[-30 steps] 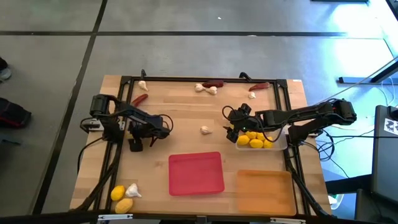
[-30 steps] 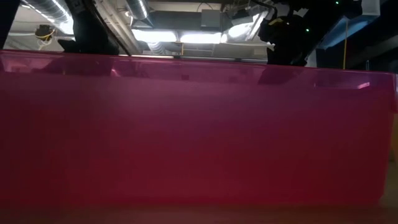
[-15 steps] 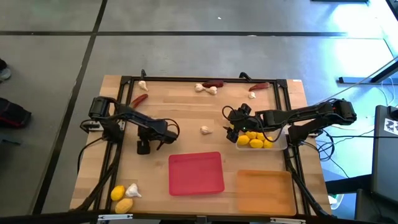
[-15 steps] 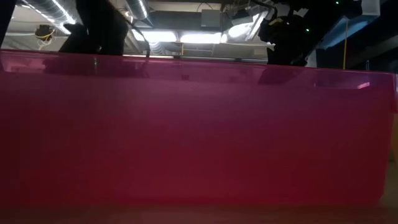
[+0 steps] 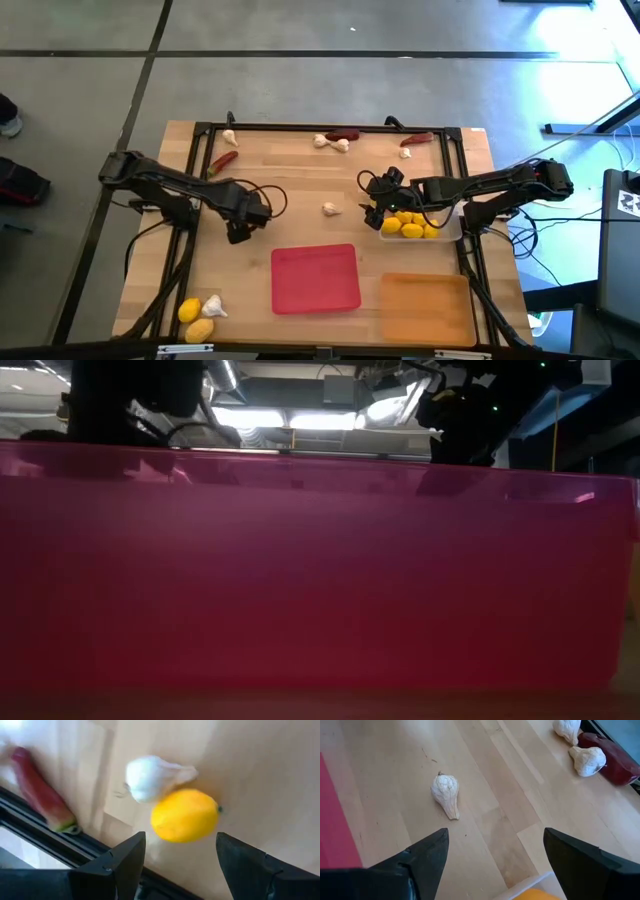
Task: Sort produce into baskets
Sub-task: Put the yellow lemon into the transparent bin
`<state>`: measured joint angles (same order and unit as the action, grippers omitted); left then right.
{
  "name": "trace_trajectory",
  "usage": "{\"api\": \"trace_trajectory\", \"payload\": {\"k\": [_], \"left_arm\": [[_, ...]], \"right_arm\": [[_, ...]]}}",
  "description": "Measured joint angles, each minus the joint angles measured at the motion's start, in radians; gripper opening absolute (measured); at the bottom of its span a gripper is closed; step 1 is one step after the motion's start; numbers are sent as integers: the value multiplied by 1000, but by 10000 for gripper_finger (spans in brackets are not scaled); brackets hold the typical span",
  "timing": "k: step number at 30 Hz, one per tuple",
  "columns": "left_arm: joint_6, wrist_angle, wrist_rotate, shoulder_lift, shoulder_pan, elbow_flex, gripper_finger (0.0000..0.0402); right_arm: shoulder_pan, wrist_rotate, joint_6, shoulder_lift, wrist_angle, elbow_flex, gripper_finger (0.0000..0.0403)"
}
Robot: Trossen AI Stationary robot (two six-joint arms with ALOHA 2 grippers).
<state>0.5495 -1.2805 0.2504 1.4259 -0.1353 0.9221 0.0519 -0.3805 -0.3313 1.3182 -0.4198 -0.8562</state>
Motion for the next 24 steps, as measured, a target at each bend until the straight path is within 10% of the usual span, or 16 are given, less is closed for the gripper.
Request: {"api": "trace_trajectory", "payload": {"k": [24], "left_arm": [[-317, 152, 46, -83, -101, -181, 237]], "right_arm": [[0, 26, 0, 0, 0, 0, 319]]}}
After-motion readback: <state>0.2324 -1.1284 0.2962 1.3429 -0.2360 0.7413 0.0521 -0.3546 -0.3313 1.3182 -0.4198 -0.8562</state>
